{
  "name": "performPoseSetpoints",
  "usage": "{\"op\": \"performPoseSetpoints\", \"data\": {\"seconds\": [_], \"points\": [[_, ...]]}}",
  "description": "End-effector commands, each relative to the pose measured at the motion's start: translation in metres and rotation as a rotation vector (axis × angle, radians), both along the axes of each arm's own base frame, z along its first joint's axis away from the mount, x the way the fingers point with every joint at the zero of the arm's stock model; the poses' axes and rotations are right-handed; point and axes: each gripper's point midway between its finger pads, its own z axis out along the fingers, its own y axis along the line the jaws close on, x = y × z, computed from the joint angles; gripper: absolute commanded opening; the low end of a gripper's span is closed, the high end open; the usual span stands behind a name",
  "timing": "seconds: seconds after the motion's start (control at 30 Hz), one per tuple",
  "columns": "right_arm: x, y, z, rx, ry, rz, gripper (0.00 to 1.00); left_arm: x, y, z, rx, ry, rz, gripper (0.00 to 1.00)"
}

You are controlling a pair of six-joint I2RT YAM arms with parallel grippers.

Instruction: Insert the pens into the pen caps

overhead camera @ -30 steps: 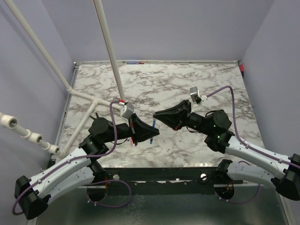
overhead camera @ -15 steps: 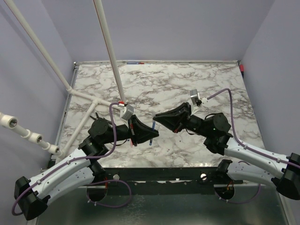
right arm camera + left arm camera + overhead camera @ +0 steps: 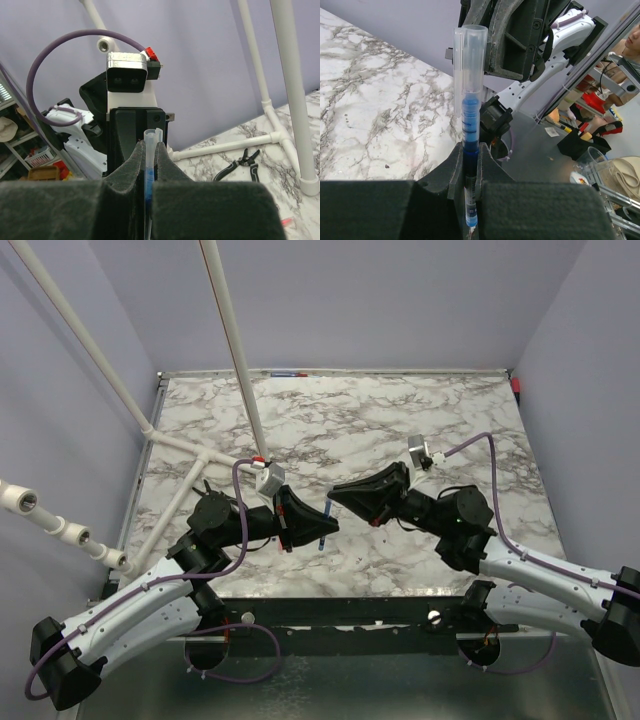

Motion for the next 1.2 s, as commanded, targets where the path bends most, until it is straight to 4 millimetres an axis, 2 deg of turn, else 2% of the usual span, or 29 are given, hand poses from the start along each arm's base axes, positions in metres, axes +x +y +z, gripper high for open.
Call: {"op": "performPoseSetpoints", "data": {"seconds": [0.0,0.2,0.3,0.4,0.53,0.67,0.9,1.17], "points": [[-0.01,-0.002,0.003,0.021,-0.002,0.022,0.0,0.001,0.003,0.011,-0.039,-0.03,0.016,0.0],[-0.012,-0.001,-0.005,0.015,0.025,0.024,0.01,0.002,0.005,0.013,-0.046,-0.035,0.029,0.0],[-0.013,0.0,-0.008,0.011,0.034,0.028,0.06,0.001,0.005,0.014,-0.049,-0.038,0.03,0.0],[-0.013,0.002,-0.01,0.007,0.039,0.03,0.15,0.001,0.006,0.013,-0.049,-0.038,0.028,0.0],[-0.013,0.0,-0.009,0.004,0.041,0.019,0.37,0.0,0.006,0.014,-0.052,-0.039,0.026,0.0],[-0.007,-0.004,-0.013,-0.034,0.051,-0.028,0.48,-0.001,0.007,0.014,-0.055,-0.042,0.026,0.0],[0.014,-0.015,-0.011,-0.162,0.079,-0.171,0.54,0.004,0.007,0.01,-0.038,-0.031,0.053,0.0],[0.04,-0.023,-0.013,-0.307,0.127,-0.318,0.59,0.032,0.006,-0.014,0.082,0.013,0.174,0.0]]}}
